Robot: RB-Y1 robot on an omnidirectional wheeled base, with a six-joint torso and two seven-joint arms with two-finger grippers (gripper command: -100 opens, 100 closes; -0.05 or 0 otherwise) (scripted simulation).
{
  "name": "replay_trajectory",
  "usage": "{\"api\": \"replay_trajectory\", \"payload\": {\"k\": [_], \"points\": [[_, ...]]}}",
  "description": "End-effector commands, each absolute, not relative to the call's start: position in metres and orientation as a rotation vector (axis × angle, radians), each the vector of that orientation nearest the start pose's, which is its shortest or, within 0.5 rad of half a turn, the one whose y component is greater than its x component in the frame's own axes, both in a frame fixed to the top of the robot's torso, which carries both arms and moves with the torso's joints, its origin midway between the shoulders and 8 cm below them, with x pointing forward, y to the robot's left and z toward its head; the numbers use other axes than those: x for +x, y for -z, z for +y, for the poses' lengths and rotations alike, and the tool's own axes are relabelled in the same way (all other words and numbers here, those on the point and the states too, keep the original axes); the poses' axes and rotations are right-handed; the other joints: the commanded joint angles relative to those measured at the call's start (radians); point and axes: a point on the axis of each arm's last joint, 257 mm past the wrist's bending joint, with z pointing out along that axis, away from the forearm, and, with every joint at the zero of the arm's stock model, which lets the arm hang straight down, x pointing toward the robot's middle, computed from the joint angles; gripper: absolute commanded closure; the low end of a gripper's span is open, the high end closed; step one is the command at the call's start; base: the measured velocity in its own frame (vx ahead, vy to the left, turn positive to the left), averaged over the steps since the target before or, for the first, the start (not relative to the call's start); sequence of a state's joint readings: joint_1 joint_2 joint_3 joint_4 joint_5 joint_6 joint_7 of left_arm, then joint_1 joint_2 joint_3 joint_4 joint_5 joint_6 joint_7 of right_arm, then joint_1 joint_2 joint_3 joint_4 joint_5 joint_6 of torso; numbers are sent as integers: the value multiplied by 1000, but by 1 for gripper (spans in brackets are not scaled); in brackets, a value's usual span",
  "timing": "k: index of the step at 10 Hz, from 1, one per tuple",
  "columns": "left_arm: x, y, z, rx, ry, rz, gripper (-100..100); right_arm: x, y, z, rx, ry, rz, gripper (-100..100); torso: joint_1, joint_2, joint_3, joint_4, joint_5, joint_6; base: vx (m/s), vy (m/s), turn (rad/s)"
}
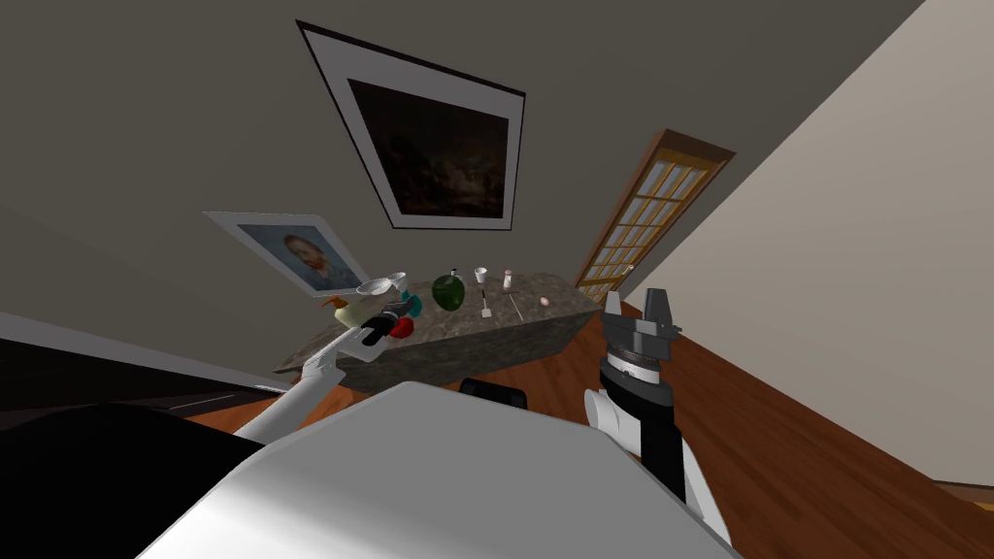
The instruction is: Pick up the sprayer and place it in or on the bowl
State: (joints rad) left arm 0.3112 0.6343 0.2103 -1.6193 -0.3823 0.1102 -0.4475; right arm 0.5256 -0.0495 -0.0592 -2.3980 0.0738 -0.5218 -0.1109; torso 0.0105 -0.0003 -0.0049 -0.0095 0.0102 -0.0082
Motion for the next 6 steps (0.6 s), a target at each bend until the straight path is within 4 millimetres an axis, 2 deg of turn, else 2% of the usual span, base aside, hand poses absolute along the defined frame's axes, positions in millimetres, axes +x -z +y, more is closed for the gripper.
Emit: {"api": "replay_trajectory", "payload": {"k": [1,2,4,6], "points": [[425,236,554,-338,-222,1719,0,313,-72,-275,510,-1322,596,0,0,0,0,0,0,0,0,0,0],[430,228,556,-328,-219,1712,100,313,-72,-275,510,-1322,596,0,0,0,0,0,0,0,-140,-6,-133],[430,227,561,-329,-222,1716,100,313,-72,-275,510,-1322,596,0,-2,14,8,3,0,1,-236,-8,-139],[429,227,569,-333,-231,1725,100,313,-72,-275,510,-1322,596,0,1,21,12,4,0,-1,-271,36,-106]]}}
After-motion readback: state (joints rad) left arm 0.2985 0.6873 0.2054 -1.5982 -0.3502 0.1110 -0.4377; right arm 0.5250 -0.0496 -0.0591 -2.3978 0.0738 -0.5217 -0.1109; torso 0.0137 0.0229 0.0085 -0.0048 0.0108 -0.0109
